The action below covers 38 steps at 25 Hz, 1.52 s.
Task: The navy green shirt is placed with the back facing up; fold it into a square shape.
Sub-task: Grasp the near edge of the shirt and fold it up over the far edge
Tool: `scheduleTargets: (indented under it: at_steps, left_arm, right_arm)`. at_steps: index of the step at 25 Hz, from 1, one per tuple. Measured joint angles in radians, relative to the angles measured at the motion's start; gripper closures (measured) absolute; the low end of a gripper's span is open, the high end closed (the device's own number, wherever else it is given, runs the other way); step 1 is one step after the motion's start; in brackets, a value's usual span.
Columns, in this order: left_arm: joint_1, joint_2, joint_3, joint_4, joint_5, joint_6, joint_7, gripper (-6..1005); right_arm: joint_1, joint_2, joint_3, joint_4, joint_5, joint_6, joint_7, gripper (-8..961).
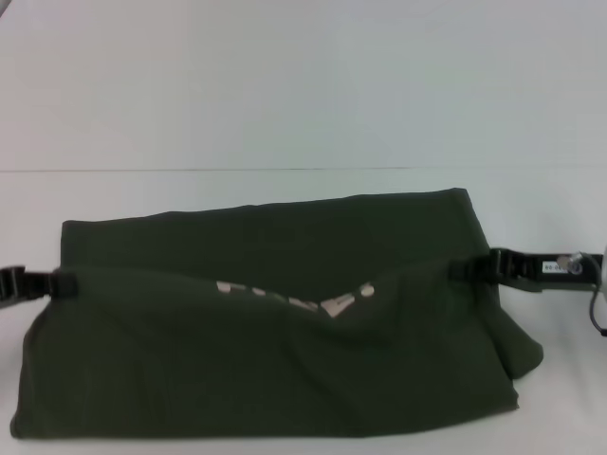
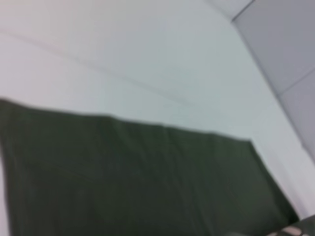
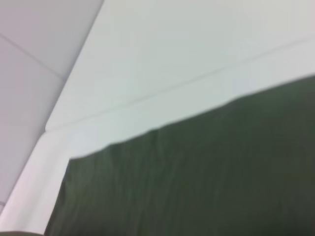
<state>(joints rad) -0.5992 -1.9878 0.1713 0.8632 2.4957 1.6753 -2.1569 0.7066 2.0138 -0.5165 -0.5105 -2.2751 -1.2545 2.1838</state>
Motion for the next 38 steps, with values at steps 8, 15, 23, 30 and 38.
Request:
scheduleTargets:
  at_steps: [8, 15, 23, 30, 38]
  left_arm:
    - [0.012, -0.005, 0.000, -0.062, -0.132, -0.087, 0.023, 870]
    - [0.021, -0.027, 0.004, -0.091, -0.195, -0.220, 0.041, 866]
    - [0.013, -0.070, 0.011, -0.118, -0.215, -0.393, 0.087, 862]
    - [0.007, -0.100, 0.019, -0.133, -0.267, -0.500, 0.131, 858]
    - [0.007, -0.106, 0.075, -0.163, -0.330, -0.573, 0.164, 854]
  right_arm:
    - [0.014, 0.031, -0.002, 0.001, 0.138, 0.093, -0.043, 920]
    - [0.018, 0.049, -0.006, 0.008, 0.215, 0.196, -0.067, 918]
    - [0.061, 0.079, -0.063, 0.043, 0.228, 0.388, -0.097, 915]
    - [0.092, 0.082, -0.066, 0.088, 0.297, 0.471, -0.156, 913]
    - [0.111, 0.083, -0.067, 0.113, 0.358, 0.506, -0.201, 910]
